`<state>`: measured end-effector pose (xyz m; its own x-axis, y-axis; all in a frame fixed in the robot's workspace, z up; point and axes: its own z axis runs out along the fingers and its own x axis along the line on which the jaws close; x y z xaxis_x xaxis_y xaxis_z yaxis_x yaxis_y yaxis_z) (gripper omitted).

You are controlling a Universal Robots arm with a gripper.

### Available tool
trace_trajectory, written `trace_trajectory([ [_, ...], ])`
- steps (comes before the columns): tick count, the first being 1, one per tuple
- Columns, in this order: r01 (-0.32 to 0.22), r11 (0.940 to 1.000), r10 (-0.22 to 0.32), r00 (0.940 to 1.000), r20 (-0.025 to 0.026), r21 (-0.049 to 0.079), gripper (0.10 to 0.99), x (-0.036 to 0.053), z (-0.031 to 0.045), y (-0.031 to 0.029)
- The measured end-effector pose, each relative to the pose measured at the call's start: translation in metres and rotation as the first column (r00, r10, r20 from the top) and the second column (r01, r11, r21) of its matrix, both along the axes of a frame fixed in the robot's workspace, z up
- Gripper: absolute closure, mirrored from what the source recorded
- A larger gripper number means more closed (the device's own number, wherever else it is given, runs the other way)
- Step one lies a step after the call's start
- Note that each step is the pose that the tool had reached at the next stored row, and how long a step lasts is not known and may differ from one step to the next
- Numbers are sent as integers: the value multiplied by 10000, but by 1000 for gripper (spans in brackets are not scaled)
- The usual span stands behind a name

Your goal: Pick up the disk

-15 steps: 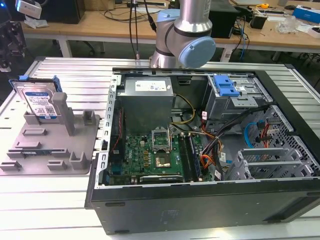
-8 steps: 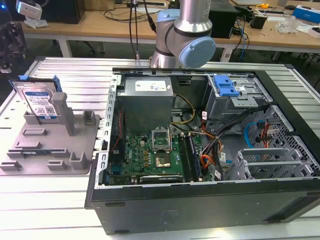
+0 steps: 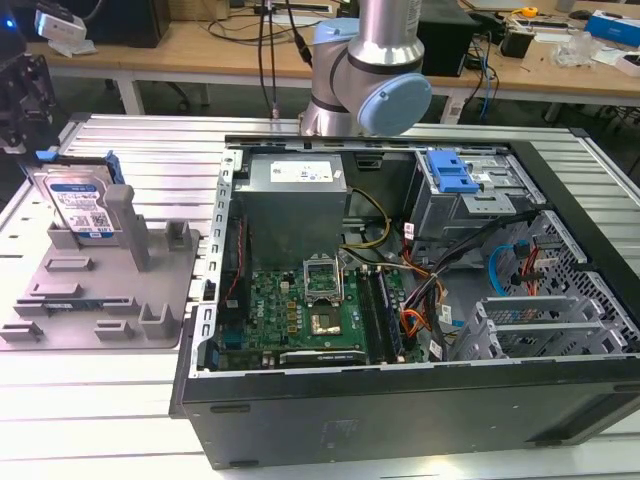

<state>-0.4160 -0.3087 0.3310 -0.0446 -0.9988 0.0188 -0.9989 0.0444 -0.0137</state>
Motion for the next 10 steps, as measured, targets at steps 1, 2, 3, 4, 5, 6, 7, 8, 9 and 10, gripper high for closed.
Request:
trace_trajectory([
  [1,-1,10000,1,10000,0,0,545,1,-11,0],
  [2,-2,10000,2,10000,1,0,545,2,-21,-1],
  [3,-1,10000,1,10000,1,0,545,3,-31,-1],
  [4,-2,10000,2,10000,1,0,545,4,-44,-2],
  [5,-2,10000,2,10000,1,0,545,7,-68,-2],
  [6,-4,10000,4,10000,0,0,545,8,-81,-2],
  [7,-7,10000,7,10000,2,-1,545,10,-93,-3],
  [8,-19,10000,19,10000,2,-3,545,12,-112,-2],
  [9,-27,10000,27,10000,1,-5,545,13,-126,-2],
  [10,-36,10000,36,10000,1,-6,545,13,-137,-3],
])
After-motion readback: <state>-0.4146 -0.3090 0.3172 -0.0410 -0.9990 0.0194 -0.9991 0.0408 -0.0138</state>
